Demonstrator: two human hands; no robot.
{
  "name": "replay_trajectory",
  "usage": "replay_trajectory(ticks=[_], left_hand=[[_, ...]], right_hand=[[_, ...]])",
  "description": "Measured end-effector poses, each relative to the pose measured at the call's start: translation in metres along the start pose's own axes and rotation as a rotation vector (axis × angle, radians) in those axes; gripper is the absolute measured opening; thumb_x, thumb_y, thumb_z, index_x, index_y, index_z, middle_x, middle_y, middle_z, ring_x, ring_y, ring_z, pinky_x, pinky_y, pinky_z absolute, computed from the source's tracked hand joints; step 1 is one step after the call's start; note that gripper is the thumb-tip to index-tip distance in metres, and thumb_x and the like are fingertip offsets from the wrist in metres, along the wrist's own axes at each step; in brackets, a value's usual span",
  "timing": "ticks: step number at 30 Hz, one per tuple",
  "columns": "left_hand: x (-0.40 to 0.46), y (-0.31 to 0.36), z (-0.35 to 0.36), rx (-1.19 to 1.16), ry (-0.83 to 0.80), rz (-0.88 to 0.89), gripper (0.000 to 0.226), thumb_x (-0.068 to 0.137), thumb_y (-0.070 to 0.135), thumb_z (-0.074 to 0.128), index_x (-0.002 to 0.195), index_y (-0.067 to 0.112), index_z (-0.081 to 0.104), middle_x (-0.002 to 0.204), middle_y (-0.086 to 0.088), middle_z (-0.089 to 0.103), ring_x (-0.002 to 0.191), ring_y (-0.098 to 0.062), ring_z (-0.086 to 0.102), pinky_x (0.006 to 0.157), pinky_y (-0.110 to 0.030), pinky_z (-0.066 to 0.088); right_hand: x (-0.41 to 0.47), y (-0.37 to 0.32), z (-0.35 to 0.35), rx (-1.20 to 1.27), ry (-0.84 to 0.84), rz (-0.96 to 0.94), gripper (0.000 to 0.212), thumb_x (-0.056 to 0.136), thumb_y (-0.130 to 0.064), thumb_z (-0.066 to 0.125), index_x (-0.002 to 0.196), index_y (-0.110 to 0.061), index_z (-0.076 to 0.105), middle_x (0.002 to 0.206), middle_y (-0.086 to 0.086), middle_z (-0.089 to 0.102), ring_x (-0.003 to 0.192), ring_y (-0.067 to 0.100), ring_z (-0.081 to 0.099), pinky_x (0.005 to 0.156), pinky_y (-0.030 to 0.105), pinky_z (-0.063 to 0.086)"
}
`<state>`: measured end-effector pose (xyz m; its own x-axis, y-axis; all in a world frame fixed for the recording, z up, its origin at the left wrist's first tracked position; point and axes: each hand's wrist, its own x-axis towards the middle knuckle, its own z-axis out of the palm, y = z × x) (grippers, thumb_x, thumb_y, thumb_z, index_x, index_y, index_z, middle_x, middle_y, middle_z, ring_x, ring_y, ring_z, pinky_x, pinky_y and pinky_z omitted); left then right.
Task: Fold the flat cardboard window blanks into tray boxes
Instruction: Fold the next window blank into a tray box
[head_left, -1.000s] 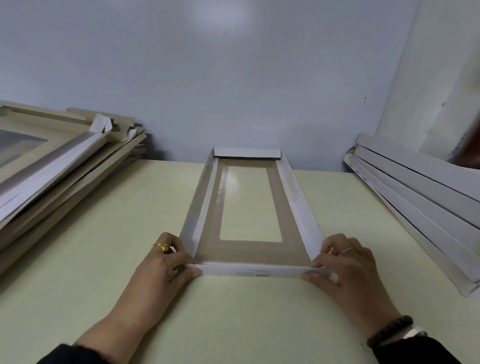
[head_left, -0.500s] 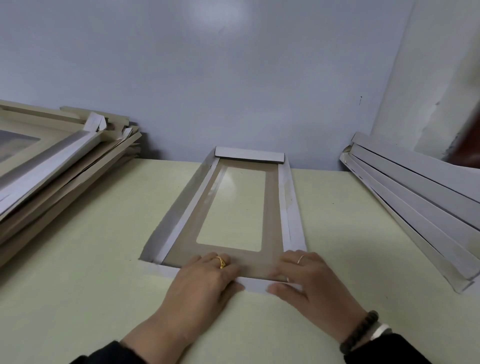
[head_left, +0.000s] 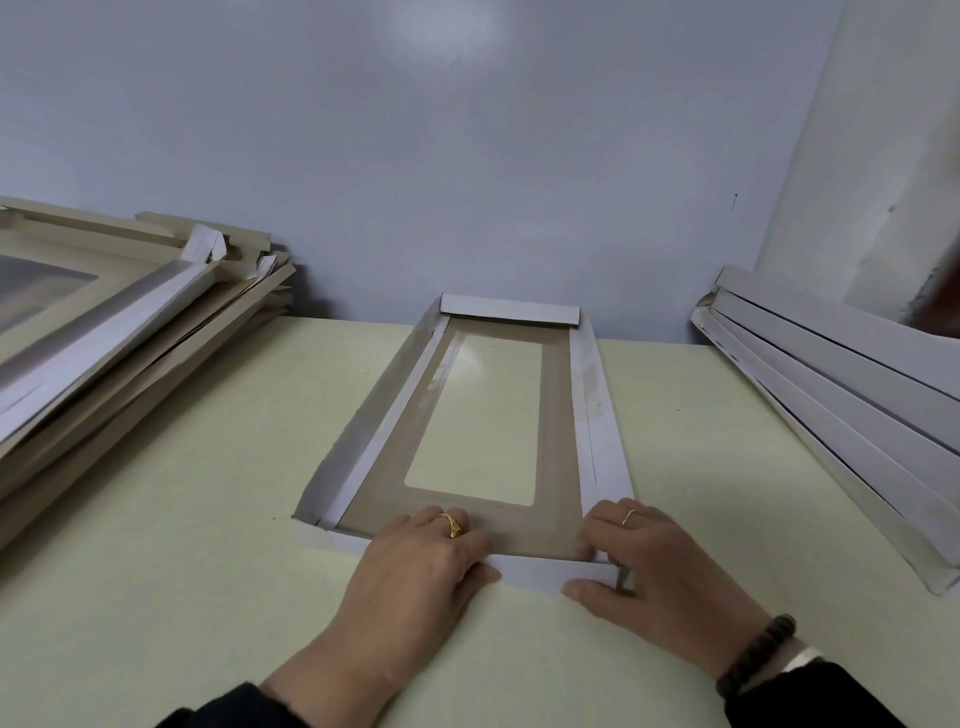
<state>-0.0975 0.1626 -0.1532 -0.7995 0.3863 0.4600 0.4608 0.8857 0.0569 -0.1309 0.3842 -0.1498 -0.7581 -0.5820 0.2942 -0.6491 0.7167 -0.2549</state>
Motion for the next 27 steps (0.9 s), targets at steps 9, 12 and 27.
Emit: replay_trajectory(ticks=[9,12,27], left_hand=[[0.000,0.000,-0.001,-0.002,0.011,-0.017,0.020,0.063,0.033,0.077,0.058,0.027,0.059,0.054,0.013,0.050,0.050,-0.009,0.052,0.042,-0.011,0.036],[0.000,0.001,0.000,-0.006,0.015,-0.023,0.026,0.060,0.031,0.082,0.057,0.026,0.057,0.053,0.012,0.050,0.049,-0.010,0.052,0.042,-0.011,0.034],[-0.001,0.003,-0.001,0.026,0.007,-0.026,0.028,0.055,0.033,0.087,0.058,0.027,0.059,0.054,0.012,0.051,0.048,-0.009,0.052,0.042,-0.012,0.033]], right_hand=[[0.005,0.003,0.003,0.114,-0.107,0.159,0.067,0.081,-0.068,0.027,0.140,-0.037,0.030,0.141,-0.032,0.020,0.117,-0.017,0.025,0.100,0.004,0.016],[0.004,0.002,0.002,0.158,-0.088,0.172,0.066,0.077,-0.069,0.022,0.125,-0.034,0.051,0.130,-0.027,0.046,0.111,-0.008,0.040,0.093,0.004,0.027],[0.016,-0.005,-0.001,0.096,-0.122,0.274,0.059,0.075,-0.069,0.015,0.098,-0.027,0.049,0.101,-0.016,0.047,0.080,0.003,0.050,0.077,0.023,0.043]])
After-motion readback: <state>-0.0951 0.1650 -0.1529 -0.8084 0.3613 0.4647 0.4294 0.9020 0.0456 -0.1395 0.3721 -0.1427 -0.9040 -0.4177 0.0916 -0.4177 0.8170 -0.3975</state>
